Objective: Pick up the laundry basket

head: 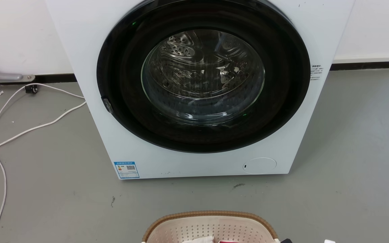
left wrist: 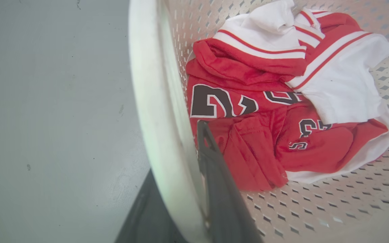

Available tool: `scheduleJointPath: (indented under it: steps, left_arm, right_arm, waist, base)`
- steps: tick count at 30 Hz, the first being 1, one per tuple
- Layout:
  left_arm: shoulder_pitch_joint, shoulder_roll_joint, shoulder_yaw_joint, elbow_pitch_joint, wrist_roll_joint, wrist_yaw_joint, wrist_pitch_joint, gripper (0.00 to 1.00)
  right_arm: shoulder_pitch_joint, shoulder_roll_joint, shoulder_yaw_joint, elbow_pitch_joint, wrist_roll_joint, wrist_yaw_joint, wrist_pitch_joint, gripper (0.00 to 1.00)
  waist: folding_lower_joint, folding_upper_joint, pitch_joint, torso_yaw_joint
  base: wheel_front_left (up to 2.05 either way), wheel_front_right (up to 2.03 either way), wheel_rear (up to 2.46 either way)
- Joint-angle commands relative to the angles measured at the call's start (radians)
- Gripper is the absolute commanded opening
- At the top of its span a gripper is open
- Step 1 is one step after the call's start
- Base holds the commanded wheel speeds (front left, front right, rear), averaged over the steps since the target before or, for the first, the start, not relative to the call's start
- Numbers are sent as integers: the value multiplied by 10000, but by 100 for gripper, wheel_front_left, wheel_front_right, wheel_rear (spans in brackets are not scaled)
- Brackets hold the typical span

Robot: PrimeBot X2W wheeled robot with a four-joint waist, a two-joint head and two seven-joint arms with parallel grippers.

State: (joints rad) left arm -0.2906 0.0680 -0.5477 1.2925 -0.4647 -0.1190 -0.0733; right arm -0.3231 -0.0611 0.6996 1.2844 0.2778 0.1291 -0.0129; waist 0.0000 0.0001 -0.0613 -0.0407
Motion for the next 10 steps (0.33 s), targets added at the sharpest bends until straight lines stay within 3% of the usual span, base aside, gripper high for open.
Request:
scheduleJointPath:
  steps: [1, 10]
  left_arm:
    - [-14, 176, -38, -80, -18, 28, -103, 0]
    - [-32, 158, -93, -80, -124, 32, -95, 0]
  right_arm:
    - [196, -128, 115, 70, -39, 28, 61, 0]
    - [186, -161, 132, 70, 5, 28, 42, 0]
  waist:
    - [0, -1, 1, 1]
    - [0, -1, 31, 18]
  base:
    - [0, 0, 0]
    - [0, 0, 0]
